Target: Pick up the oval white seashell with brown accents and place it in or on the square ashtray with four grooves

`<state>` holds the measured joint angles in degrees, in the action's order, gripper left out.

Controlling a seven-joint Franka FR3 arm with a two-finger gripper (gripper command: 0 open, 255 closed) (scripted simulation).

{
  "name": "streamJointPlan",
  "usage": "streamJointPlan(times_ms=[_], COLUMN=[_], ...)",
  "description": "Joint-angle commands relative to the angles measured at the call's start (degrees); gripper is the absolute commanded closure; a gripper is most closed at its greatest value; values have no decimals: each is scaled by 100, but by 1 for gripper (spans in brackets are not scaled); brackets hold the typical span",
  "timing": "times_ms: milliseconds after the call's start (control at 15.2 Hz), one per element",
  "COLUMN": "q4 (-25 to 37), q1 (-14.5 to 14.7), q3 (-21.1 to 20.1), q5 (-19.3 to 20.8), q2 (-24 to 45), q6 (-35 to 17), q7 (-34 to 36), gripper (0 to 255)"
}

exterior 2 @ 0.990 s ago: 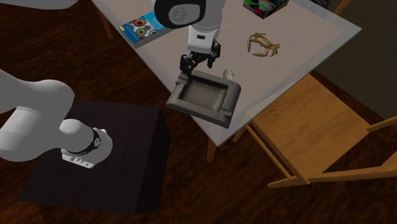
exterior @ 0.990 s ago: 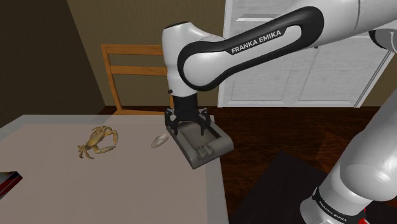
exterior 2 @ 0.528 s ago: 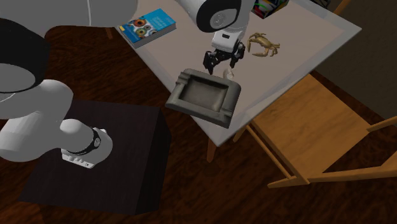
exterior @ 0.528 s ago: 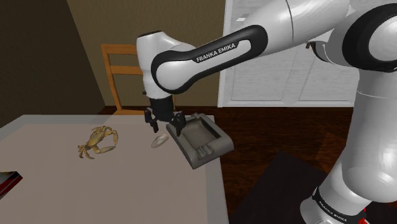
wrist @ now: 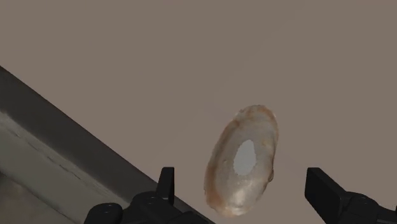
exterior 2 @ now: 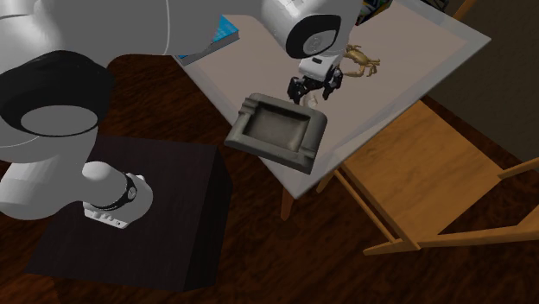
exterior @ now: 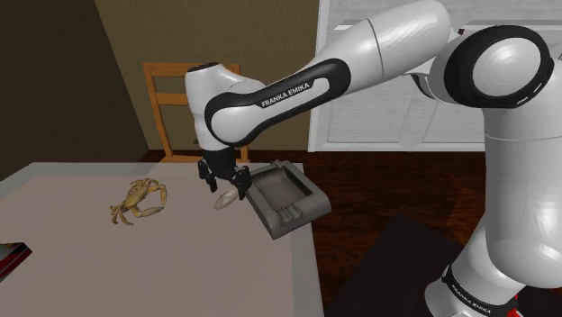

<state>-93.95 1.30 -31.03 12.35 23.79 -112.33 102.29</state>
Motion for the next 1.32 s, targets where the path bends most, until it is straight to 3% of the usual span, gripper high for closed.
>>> streamJointPlan(times_ms=[0, 594, 660, 1254], q4=[-72, -99, -97, -99], q1=[7, 8, 9, 7], q3=[20, 24, 24, 24], q5=[37, 47, 48, 47], q2=[60, 73, 75, 73], q6=[-128, -166, -165, -166], q7=[20, 26, 27, 26], gripper=[0, 0, 255, 255])
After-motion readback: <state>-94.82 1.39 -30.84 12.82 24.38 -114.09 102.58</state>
